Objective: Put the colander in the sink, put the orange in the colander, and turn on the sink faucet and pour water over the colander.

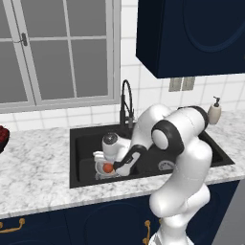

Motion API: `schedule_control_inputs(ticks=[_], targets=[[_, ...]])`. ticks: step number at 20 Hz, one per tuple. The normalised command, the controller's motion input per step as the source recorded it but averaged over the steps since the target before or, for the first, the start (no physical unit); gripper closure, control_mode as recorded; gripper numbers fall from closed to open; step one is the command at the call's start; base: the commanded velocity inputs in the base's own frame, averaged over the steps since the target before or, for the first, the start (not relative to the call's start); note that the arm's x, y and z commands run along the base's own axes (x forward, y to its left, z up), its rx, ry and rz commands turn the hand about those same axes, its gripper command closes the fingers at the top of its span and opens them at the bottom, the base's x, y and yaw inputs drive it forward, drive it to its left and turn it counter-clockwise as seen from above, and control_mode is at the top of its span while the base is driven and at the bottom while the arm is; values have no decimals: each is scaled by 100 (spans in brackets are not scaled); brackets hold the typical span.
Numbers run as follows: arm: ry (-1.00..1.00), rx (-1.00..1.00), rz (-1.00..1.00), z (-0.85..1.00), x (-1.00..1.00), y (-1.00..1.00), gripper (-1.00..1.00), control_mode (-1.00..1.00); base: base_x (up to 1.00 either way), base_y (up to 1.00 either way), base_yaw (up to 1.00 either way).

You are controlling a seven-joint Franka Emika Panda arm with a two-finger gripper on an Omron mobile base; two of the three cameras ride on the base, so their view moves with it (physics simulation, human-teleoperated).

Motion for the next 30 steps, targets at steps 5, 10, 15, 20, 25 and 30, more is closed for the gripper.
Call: schedule_control_inputs(ticks=[5, 10, 15, 20, 25, 30], targets=[[0, 0, 0, 62, 0, -13, -100, -100, 0, 0, 0], [0, 0, 0, 68, -22, -15, -100, -100, 0, 0, 0], [0, 0, 1, 67, -35, -4, -100, -100, 0, 0, 0], [0, 0, 3, 76, -19, 2, -100, -100, 0, 0, 0], [0, 0, 1, 82, -22, 3, -100, -100, 0, 0, 0], [0, 0, 0, 73, -18, 0, -100, -100, 0, 0, 0]])
